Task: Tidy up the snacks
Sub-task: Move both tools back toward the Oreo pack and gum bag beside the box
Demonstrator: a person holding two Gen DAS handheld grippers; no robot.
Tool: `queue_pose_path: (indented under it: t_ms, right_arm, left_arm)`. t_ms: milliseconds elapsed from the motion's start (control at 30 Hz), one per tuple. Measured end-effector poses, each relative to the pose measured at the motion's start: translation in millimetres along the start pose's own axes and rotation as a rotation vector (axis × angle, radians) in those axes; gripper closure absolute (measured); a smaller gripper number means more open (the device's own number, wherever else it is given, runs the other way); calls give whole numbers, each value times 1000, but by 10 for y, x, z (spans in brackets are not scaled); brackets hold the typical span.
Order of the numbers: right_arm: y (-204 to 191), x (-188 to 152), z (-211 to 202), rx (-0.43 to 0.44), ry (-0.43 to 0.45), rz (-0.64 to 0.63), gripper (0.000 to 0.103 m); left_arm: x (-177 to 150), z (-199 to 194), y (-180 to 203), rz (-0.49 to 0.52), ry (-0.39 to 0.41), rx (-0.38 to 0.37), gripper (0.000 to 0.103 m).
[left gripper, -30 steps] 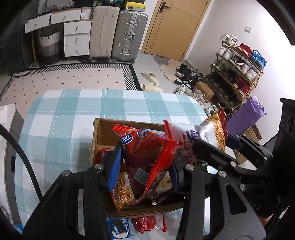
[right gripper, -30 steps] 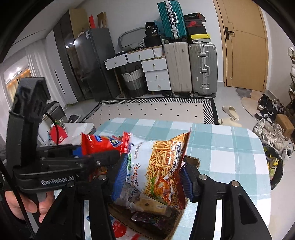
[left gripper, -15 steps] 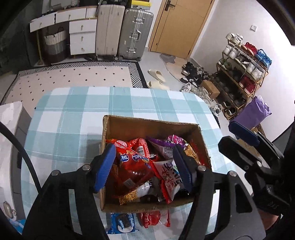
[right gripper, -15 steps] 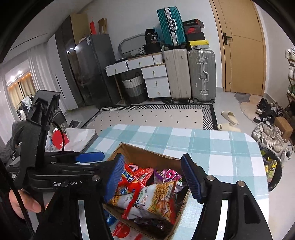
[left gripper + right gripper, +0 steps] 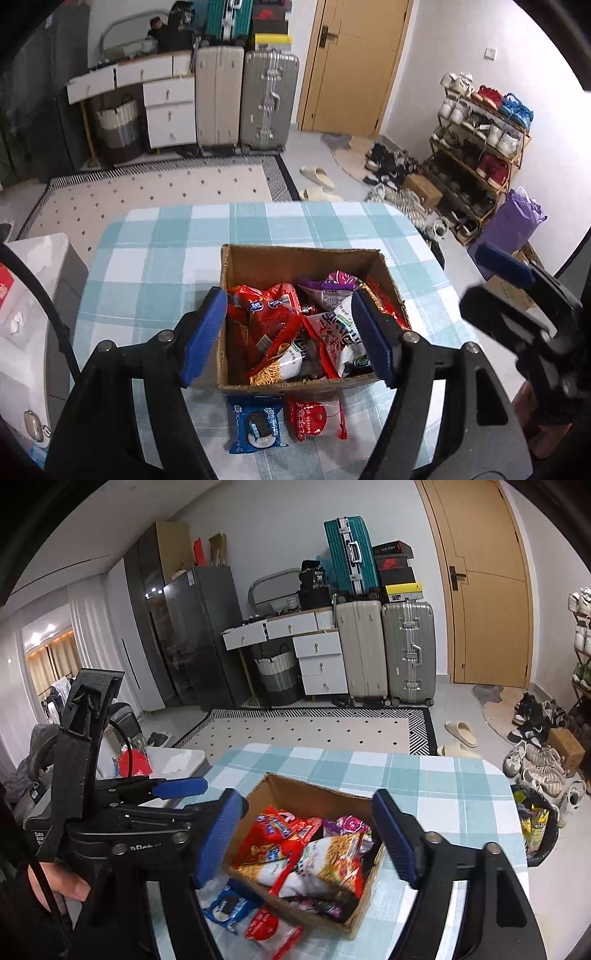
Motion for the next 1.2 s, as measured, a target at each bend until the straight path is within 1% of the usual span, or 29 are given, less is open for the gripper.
queue_pose_path:
  t_ms: [33,100,200,267,333,400,500,600,700,800,900,1033,1100,1200]
  right_arm:
    - [-28,-13,-56,8,7,13,19]
    - [-73,-66,-171,35,26,54,17]
    - [-144,-191,-315,57,49,94,16]
    - [-161,-286,-388,60,55,118,14]
    - [-154,-400,-475,55,62,156,9]
    - [-148,-500,-558,53,74,180,8]
    - [-133,-650,-671,43,86,205,6]
    - [-116,-770,-733,36,90,224,4]
    - [-148,-924,-753,47,69,202,3]
    - [-199,-1096,-785,35,67,153,3]
    - [-207,-1261,-825,26,80,133,2]
    - [-197,-1478,-804,12,65,125,2]
    - [-189,-1568,-776,15,59,128,2]
    - [-202,-1703,-691,27,33,132,1]
  left_arm:
    - [-7,-39,-2,0,8,3,30]
    - [-40,-143,5,-2,27,0,25]
    - [-140,-289,8,-4,48,1,24]
    - [-237,-394,4,-1,67,4,24]
    - [-336,-495,-17,-3,93,23,23]
    - [-458,-589,-44,-19,111,33,22]
    - [-629,-664,-57,-35,113,32,22]
    - [-799,-701,-108,-41,122,62,21]
    - [-949,-699,-159,-56,115,65,21]
    - [-1127,-687,-226,-79,108,57,20]
    - [-1298,-656,-310,-108,95,74,20]
    - [-1537,-633,-455,-151,99,100,20]
    - [-1610,-585,-537,-166,103,119,16]
    - [-1781,-496,-623,-175,98,140,15]
Point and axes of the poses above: each gripper's, at about its wrist camera, not at the fingertips, and z roughly the way its jaws point, y to its right, x to its top, the point moved 8 cm from there along z, roughly the way its jaws point
